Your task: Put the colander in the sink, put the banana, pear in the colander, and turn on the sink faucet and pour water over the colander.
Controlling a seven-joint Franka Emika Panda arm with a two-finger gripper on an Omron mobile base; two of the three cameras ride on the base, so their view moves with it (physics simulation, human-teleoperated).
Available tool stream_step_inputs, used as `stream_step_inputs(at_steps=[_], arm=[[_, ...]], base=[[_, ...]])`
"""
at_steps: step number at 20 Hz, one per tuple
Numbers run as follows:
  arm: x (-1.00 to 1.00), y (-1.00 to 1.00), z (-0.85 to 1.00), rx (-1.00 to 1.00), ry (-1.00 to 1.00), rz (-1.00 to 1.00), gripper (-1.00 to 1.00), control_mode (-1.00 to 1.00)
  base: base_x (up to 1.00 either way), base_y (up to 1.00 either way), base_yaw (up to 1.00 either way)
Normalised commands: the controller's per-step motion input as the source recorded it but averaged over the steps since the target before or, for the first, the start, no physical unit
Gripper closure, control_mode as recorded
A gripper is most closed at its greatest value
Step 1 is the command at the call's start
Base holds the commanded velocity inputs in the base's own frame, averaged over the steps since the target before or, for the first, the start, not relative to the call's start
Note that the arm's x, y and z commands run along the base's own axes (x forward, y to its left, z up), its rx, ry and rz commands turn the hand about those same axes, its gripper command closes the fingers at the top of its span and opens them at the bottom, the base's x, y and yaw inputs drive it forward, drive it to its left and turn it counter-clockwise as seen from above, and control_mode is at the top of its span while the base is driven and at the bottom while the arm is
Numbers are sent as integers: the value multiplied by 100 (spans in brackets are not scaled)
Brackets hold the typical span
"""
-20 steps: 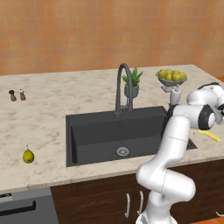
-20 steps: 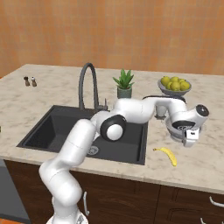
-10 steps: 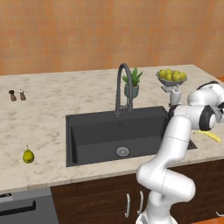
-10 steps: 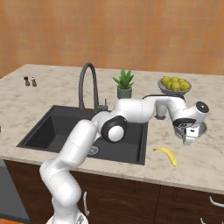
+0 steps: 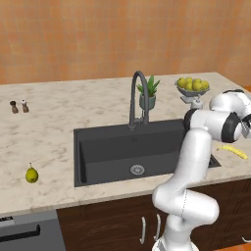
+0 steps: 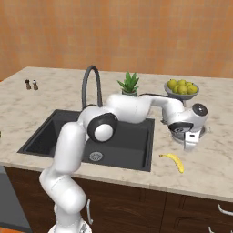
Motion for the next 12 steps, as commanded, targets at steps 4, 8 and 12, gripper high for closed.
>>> stream_step_inputs(at_steps=[4, 8, 12], arm=[[-100, 16, 76, 0, -17, -8, 100, -100], [-87, 61, 100, -9, 1, 4, 100, -100], [-72, 87, 100, -17, 12, 21, 100, -100]], base=[[0, 0, 0], [0, 0, 0], [0, 0, 0]])
